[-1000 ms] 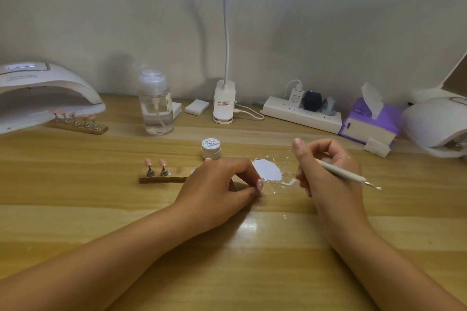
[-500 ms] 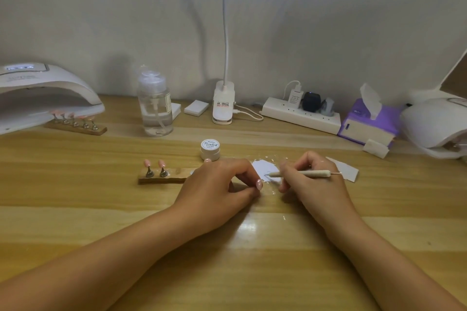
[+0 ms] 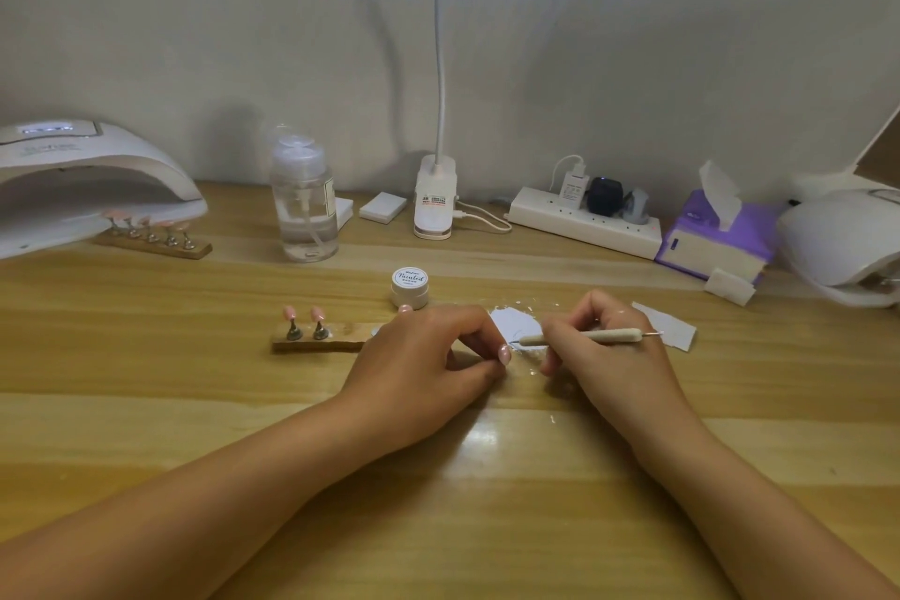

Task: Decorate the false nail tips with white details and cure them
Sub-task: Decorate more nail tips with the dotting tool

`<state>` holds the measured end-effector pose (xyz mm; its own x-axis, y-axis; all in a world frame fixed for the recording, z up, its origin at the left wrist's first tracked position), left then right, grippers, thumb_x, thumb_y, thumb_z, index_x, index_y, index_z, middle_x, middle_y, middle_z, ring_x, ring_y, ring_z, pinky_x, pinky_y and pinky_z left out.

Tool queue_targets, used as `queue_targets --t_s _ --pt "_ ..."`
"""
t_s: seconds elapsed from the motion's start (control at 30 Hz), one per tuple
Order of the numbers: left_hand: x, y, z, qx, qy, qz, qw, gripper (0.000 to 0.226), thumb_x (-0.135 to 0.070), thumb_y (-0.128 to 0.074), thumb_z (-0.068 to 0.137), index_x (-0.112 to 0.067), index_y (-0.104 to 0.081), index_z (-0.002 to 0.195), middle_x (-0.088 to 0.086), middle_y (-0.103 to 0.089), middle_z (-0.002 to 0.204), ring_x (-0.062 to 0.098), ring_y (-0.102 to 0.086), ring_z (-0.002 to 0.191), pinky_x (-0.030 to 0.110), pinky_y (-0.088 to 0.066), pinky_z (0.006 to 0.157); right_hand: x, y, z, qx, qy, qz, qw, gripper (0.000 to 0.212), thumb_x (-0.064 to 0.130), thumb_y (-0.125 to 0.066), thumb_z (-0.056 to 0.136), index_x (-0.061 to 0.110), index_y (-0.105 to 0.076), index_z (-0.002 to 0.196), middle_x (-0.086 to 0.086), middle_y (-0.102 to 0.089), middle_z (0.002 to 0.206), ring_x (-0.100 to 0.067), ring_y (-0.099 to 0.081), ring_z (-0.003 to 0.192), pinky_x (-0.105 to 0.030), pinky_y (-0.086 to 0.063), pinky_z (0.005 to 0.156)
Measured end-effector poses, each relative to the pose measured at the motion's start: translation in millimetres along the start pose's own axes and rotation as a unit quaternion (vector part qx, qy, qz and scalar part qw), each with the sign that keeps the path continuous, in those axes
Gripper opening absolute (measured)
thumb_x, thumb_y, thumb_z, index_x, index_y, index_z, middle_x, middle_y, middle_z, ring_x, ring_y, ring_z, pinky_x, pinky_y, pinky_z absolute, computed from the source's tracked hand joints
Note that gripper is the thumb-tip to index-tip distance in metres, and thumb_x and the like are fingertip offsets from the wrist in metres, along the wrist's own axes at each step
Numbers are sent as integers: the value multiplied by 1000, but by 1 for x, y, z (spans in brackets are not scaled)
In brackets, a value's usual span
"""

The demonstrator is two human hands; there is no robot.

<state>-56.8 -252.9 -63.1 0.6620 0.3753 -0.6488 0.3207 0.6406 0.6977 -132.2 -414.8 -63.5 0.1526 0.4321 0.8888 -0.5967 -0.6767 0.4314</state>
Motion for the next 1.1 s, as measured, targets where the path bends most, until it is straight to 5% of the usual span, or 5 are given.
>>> queue_targets --t_s 0.33,0.6,0.9,1.0,1.1 --pt "0 -1 0 2 -4 2 1000 14 -33 -70 86 -43 -62 79 -36 -64 84 -10 -56 65 24 -40 74 3 1 -2 -15 26 -16 999 24 31 -66 89 13 -57 76 7 -71 62 -3 -65 59 -35 -50 69" --pt "-1 -1 0 2 -2 2 1000 15 -34 -70 86 -44 -61 79 -32 -66 88 -12 -56 64 27 -43 91 2 0 -3 7 17 -18 1000 23 33 -65 89 15 -57 77 6 -72 63 -3 -65 60 -37 -50 68" --pt "-1 1 -1 2 -12 -17 1000 14 -28 -72 85 -39 -65 80 -34 -64 80 -13 -54 59 25 -34 64 12 10 -8 -88 79 89 989 18 28 -55 99 19 -52 84 1 -73 69 -8 -60 52 -22 -45 51" --pt "-2 1 0 -2 -16 -16 1000 15 -25 -72 84 -37 -66 79 -33 -63 78 -13 -54 58 22 -31 60 19 6 -14 -57 51 175 982 15 36 -55 100 21 -57 96 4 -77 80 -9 -66 57 -18 -47 45" --pt "-2 2 0 -7 -14 -16 1000 19 -23 -72 83 -39 -64 76 -35 -61 78 -12 -54 58 24 -34 64 18 -4 -19 -13 -16 228 973 27 41 -67 88 15 -62 87 1 -72 65 -5 -55 48 -15 -41 41"
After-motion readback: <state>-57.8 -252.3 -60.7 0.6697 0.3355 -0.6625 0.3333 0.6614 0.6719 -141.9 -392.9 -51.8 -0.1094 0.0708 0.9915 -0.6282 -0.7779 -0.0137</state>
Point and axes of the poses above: each hand's wrist, its own z-axis towards the middle knuckle, its own y-axis out of the back of the hand, x = y × z, the point moved 4 cm from there along z, towards the middle knuckle
